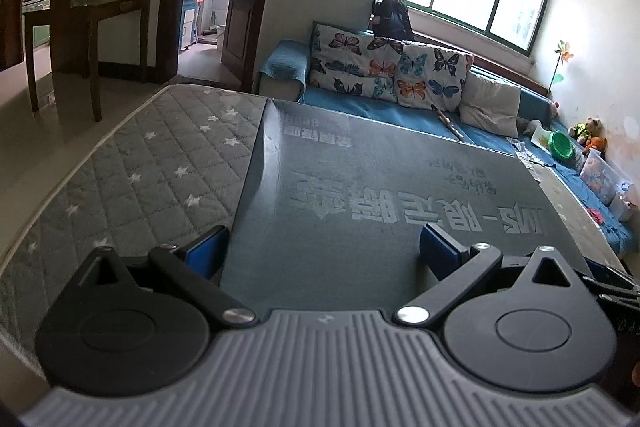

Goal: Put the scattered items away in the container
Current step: 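Hold the grey lid down on the white box with both grippers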

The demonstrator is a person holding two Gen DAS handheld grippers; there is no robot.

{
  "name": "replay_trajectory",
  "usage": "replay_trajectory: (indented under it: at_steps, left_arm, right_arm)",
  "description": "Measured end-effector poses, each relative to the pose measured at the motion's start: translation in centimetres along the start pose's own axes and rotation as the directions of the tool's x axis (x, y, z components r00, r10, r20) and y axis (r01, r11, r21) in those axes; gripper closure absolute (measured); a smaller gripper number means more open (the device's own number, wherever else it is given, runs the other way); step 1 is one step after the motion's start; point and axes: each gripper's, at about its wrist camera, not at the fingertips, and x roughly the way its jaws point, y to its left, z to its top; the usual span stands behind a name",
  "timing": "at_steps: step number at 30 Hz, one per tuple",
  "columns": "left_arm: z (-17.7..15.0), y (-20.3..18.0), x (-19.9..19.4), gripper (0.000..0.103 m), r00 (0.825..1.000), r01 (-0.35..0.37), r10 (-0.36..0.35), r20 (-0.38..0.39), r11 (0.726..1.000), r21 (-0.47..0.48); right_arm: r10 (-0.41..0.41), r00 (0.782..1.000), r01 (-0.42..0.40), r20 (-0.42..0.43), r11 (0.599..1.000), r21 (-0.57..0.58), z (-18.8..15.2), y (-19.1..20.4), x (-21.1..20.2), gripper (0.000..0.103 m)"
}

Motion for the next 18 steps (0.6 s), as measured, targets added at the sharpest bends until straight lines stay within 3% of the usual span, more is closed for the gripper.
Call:
replay_trajectory:
  at_steps: [7,18]
  left_arm:
    - [1.7,-0.2,4.8,0.003,1.000,0.002,-0.002,-0.022,1.000,0.015]
    - [2.3,0.1,9.2,0.003,0.999,0.016,-0.015,-0.039,0.999,0.031]
  right_arm:
    - [-0.009,1.000,0.010,-0.015,0.999,0.048,1.1,-2.2,4.4,0.000]
    - [-0.027,0.999,0.031,-0.036,0.995,0.091,1.2,-4.4,8.4,0.000]
